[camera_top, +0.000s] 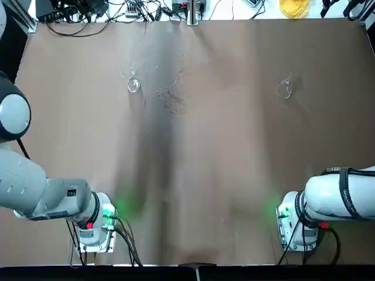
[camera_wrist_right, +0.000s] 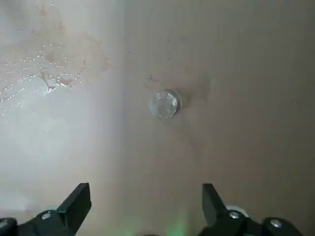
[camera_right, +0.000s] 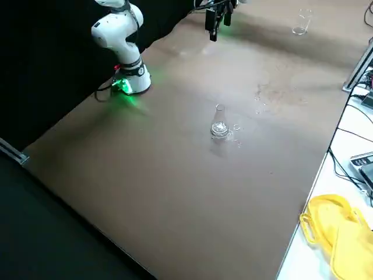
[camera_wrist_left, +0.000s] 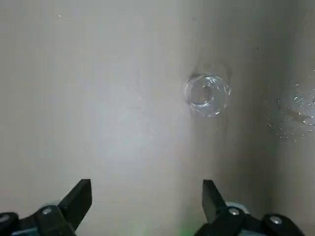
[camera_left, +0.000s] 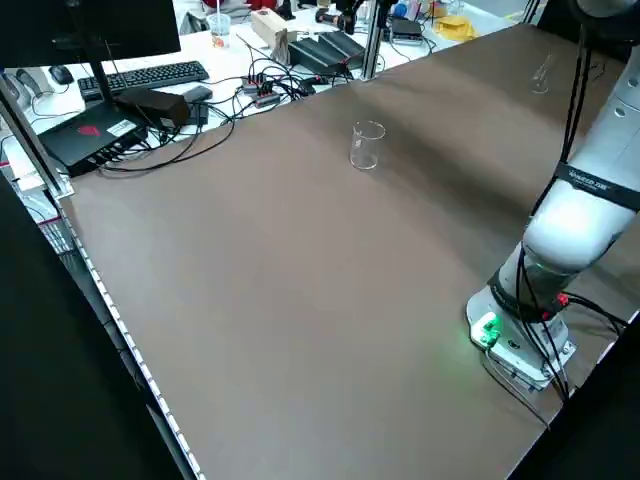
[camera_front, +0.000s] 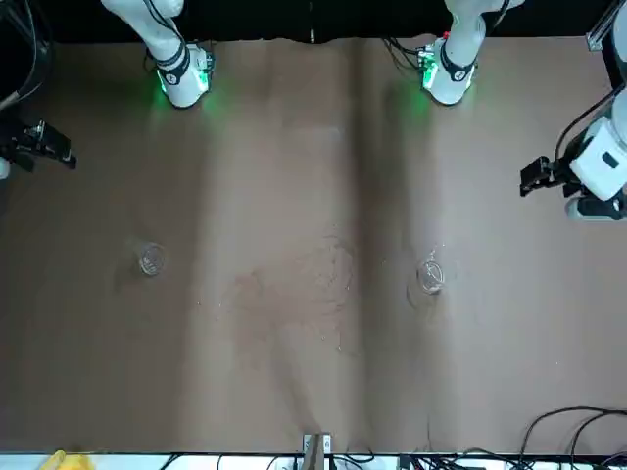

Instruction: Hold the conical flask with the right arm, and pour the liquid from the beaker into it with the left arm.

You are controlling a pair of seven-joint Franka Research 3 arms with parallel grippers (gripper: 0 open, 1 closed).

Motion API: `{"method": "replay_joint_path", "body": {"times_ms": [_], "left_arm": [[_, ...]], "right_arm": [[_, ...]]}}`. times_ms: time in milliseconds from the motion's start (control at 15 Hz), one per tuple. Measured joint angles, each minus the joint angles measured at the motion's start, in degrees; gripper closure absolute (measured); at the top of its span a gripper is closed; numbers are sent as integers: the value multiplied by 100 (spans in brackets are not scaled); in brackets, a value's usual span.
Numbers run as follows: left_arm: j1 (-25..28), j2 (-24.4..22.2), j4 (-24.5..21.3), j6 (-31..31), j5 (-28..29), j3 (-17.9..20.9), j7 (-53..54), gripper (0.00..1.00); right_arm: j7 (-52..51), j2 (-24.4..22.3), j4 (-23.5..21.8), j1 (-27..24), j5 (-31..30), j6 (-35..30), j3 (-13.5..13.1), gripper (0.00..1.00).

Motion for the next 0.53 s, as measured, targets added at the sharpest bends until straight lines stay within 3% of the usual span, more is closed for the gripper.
{"method": "replay_joint_path", "body": {"times_ms": [133,533], "left_arm": [[162,37,-4,120,-24,11,442,1],[1481,542,-38,422,-1431,38,2968,0]], "right_arm": [[-13,0,0,66,9,0,32,0],[-15,23,-16,275,13,25,60,0]]}}
